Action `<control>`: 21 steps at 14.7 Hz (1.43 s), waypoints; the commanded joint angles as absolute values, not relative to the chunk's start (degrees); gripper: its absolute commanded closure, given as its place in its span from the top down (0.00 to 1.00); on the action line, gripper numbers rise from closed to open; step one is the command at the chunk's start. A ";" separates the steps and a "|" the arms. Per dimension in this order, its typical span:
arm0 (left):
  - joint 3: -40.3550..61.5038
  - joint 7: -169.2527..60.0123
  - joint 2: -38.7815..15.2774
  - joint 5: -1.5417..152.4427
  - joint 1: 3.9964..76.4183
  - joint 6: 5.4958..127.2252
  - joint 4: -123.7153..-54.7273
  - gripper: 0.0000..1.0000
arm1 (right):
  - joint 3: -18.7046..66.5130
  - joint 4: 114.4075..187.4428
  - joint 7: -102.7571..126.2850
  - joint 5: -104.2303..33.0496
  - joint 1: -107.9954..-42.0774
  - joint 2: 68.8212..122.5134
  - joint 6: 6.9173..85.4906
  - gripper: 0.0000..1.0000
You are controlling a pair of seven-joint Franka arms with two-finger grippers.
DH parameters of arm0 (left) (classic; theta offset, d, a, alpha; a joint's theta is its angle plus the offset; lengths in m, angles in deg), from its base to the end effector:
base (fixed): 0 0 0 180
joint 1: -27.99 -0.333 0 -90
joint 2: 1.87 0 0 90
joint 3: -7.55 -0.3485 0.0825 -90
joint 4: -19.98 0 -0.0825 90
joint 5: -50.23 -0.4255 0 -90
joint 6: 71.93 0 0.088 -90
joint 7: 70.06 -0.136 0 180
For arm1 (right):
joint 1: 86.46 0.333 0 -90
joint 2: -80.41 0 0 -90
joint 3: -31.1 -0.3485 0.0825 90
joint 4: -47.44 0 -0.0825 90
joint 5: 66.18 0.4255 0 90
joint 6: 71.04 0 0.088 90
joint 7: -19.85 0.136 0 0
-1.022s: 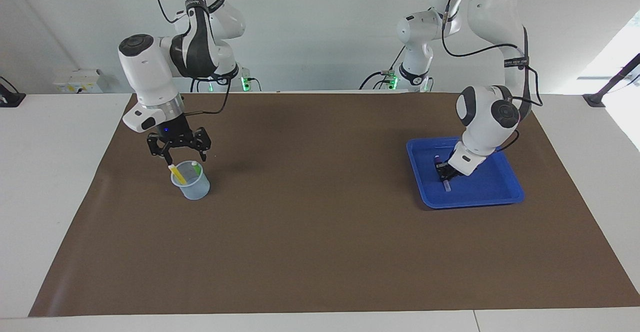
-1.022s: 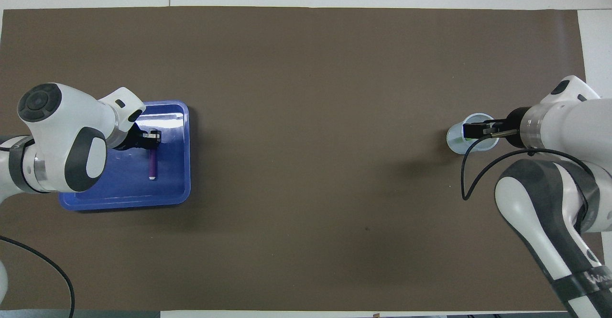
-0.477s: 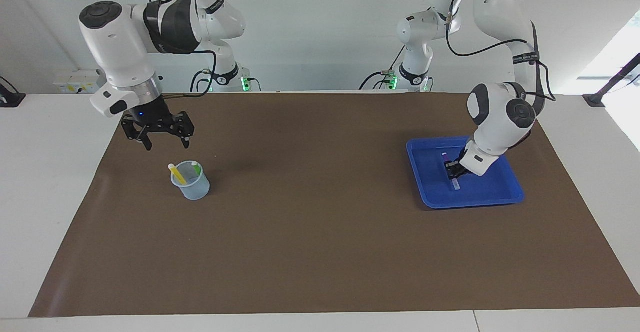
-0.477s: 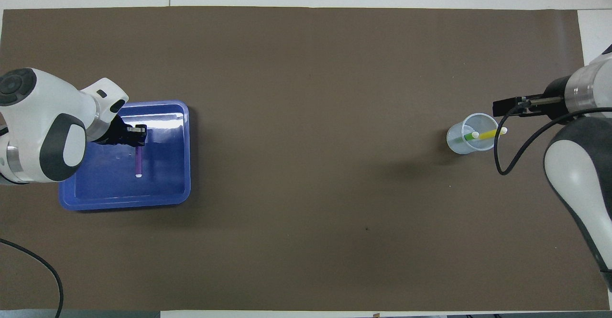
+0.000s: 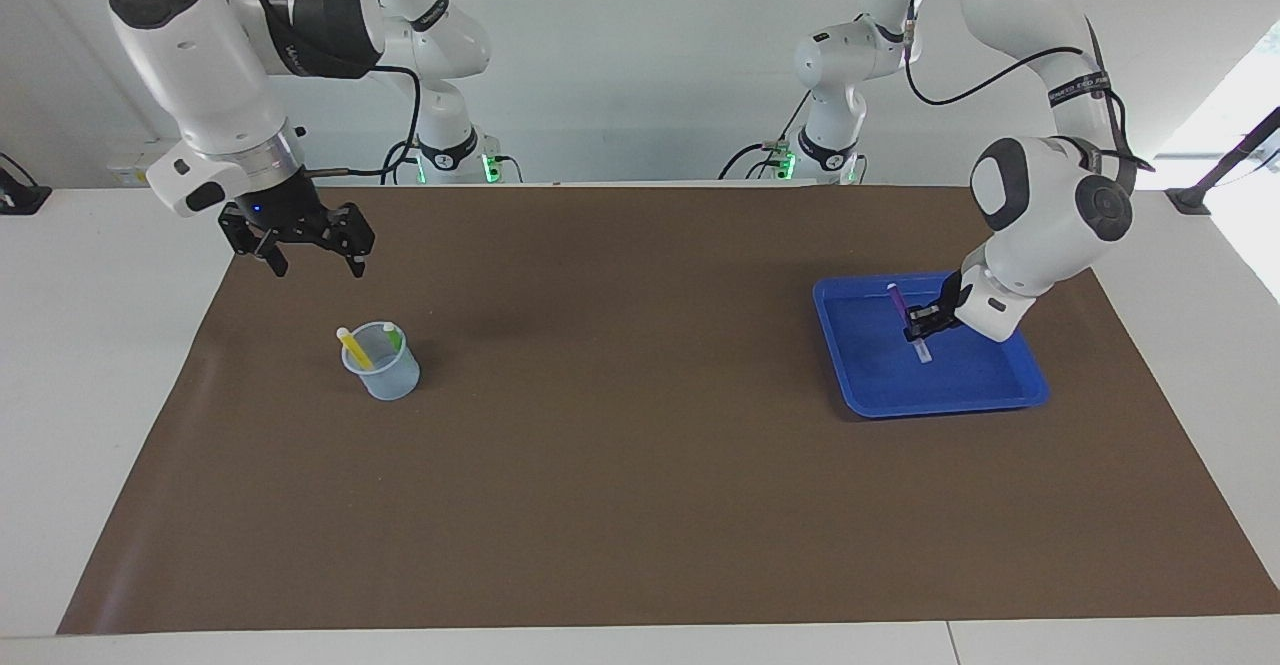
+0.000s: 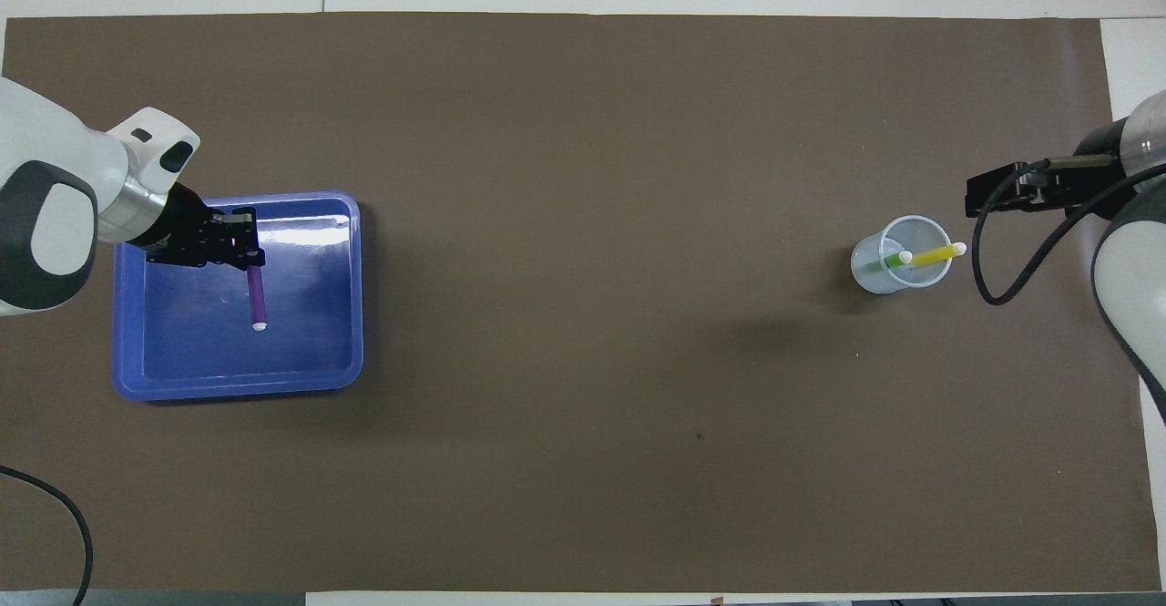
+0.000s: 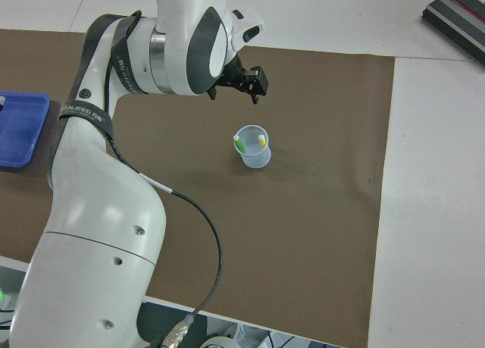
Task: Transfer and insert pens with both arms
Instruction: 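Carry the purple pen toward the right gripper while the right gripper approaches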
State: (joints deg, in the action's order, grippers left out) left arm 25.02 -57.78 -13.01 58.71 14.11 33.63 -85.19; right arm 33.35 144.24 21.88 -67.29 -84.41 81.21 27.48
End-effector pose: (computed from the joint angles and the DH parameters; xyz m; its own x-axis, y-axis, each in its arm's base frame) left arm 0.6256 -0.0478 0.4017 0.9586 0.1822 -0.2188 0.2169 -0.9651 0.1467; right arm 0.6102 -0.0043 0.5713 0.9992 -0.0360 0.0167 -0.0363 -0.9992 0.0192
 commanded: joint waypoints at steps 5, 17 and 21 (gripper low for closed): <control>25.47 -23.54 -5.57 76.40 15.15 24.13 -80.48 0.00 | 33.13 145.35 24.24 -67.24 -84.53 76.72 23.53 1.00; 25.56 12.19 4.63 105.94 24.99 30.00 -93.57 0.00 | 29.35 138.84 33.97 -55.58 -84.53 78.66 18.51 1.00; 25.56 16.76 5.34 107.44 32.54 39.92 -96.03 0.00 | 21.72 139.28 43.99 -45.80 -84.44 78.92 26.67 1.00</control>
